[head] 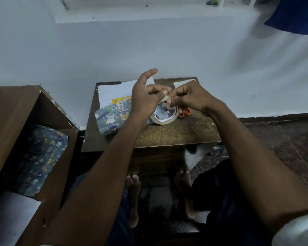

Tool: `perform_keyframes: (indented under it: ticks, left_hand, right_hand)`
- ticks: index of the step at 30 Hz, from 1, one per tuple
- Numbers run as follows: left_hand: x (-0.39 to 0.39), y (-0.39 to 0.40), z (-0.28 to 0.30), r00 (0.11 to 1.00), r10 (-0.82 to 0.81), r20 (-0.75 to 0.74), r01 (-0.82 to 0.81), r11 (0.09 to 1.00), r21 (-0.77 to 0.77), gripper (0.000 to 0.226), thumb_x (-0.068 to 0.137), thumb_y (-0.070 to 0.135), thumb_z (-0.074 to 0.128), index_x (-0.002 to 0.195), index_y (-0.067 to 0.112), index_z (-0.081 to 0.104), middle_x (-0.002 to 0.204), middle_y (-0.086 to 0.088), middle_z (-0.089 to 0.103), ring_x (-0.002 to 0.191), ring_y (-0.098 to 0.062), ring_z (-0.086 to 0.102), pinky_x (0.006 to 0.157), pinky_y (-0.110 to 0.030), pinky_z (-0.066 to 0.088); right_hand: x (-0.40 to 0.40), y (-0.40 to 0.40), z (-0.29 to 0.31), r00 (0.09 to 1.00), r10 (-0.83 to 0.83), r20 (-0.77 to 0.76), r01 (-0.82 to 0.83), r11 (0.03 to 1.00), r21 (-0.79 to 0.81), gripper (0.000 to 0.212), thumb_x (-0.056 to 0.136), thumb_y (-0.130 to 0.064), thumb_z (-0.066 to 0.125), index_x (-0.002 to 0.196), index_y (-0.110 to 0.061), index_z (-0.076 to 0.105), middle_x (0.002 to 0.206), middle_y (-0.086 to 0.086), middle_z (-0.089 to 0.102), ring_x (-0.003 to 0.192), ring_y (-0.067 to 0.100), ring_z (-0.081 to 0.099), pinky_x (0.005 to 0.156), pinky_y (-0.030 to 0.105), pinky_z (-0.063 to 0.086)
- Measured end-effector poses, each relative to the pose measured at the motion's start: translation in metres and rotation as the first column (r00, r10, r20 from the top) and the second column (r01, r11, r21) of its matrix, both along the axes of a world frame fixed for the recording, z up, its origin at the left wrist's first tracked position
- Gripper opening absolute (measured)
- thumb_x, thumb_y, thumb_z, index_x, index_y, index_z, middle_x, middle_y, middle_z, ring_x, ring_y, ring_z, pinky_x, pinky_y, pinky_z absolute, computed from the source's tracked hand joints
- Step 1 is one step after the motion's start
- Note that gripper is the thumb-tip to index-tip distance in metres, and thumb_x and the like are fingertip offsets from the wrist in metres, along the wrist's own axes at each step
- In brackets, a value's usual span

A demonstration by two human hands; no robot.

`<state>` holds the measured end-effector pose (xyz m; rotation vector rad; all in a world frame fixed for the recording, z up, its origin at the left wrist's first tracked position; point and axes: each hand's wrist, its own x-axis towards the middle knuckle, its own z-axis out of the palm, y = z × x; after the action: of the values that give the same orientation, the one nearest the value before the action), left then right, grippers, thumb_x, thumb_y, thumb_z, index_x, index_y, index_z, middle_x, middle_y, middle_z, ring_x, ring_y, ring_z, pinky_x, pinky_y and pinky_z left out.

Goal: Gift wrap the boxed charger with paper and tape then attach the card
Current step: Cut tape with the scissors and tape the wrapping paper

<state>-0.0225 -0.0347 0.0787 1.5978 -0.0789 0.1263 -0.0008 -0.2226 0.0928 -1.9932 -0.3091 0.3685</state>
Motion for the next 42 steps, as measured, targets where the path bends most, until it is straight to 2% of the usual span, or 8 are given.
perform_keyframes:
  ticks: [3,11,21,26,30,33,38,42]
  left_hand:
    - [0.000,-0.002,-0.001,1.000,0.005,0.016,-0.005,1.000,-0.011,0.071,0.092,-0.005,0.076,0.154,0.012,0.046,0.095,-0.007,0.082,0.095,-0.021,0.079,0.091,-0.038,0.063]
    - [-0.001,-0.003,0.004,1.000,0.007,0.002,-0.007,0.999,-0.038,0.072,0.092,-0.006,0.076,0.155,0.011,0.048,0.096,-0.005,0.083,0.094,-0.018,0.080,0.082,-0.026,0.061]
    - [0.007,-0.001,0.000,0.985,0.087,-0.152,-0.075,0.994,0.085,0.095,0.084,0.015,0.089,0.164,0.012,0.037,0.092,0.006,0.083,0.115,-0.008,0.073,0.111,-0.041,0.054]
    - [0.011,0.004,-0.003,0.976,0.147,-0.163,-0.112,0.972,0.206,0.112,0.081,0.027,0.093,0.169,0.020,0.023,0.127,-0.006,0.076,0.122,-0.010,0.069,0.111,-0.041,0.053]
    - [0.017,0.013,-0.007,0.954,0.238,-0.183,-0.207,0.963,0.170,0.088,0.098,0.029,0.075,0.168,0.012,0.025,0.095,0.006,0.080,0.090,-0.013,0.078,0.099,-0.046,0.060]
    - [0.019,0.022,-0.005,0.956,0.265,-0.125,-0.237,0.951,0.199,0.076,0.102,0.025,0.067,0.166,0.015,0.028,0.098,0.004,0.080,0.083,-0.013,0.077,0.093,-0.047,0.062]
    - [0.011,0.046,-0.009,0.984,0.159,0.078,-0.170,0.726,0.667,0.104,0.090,0.037,0.084,0.170,0.022,0.019,0.138,-0.002,0.065,0.123,-0.026,0.062,0.107,-0.048,0.050]
    - [0.015,0.068,-0.013,0.990,0.138,-0.038,-0.032,0.469,0.883,0.119,0.082,0.068,0.079,0.169,0.021,0.013,0.151,-0.007,0.058,0.143,-0.035,0.047,0.115,-0.051,0.028]
  right_hand:
    - [0.001,-0.001,-0.001,1.000,0.004,-0.002,-0.004,1.000,-0.001,0.004,0.088,-0.020,0.081,0.086,-0.017,0.083,0.077,0.026,0.072,0.061,0.036,0.060,0.061,0.046,0.044]
    - [0.002,-0.006,-0.002,0.998,0.039,0.058,-0.039,0.999,-0.008,0.008,0.087,-0.023,0.081,0.092,-0.017,0.083,0.079,0.030,0.071,0.060,0.036,0.062,0.060,0.049,0.046]
    - [-0.002,-0.004,0.002,0.960,0.047,0.276,-0.023,0.996,-0.090,0.009,0.087,-0.007,0.083,0.094,-0.012,0.084,0.069,-0.003,0.076,0.055,0.011,0.067,0.058,0.023,0.051]
    - [-0.003,-0.007,0.005,0.953,0.045,0.299,-0.018,0.996,-0.091,0.015,0.084,-0.011,0.086,0.099,-0.013,0.084,0.076,0.007,0.078,0.061,0.019,0.070,0.061,0.027,0.054]
    - [-0.003,-0.009,0.013,0.947,0.021,0.320,0.000,0.998,-0.063,0.016,0.082,-0.012,0.088,0.098,-0.014,0.084,0.081,-0.004,0.080,0.058,0.016,0.068,0.059,0.027,0.055]
    - [-0.001,-0.015,0.014,0.937,0.001,0.349,0.049,0.990,-0.133,0.016,0.079,-0.015,0.090,0.093,-0.020,0.085,0.079,-0.011,0.078,0.051,0.005,0.059,0.057,0.022,0.046]
    - [0.007,-0.021,0.001,0.906,-0.146,0.397,0.249,0.942,-0.223,0.015,0.074,-0.015,0.093,0.085,-0.022,0.085,0.074,-0.015,0.075,0.055,0.004,0.058,0.061,0.024,0.044]
    - [0.017,-0.007,-0.016,0.889,-0.217,0.402,0.369,0.861,-0.352,0.022,0.069,-0.013,0.093,0.088,-0.021,0.085,0.085,-0.011,0.073,0.084,0.008,0.063,0.076,0.026,0.046]
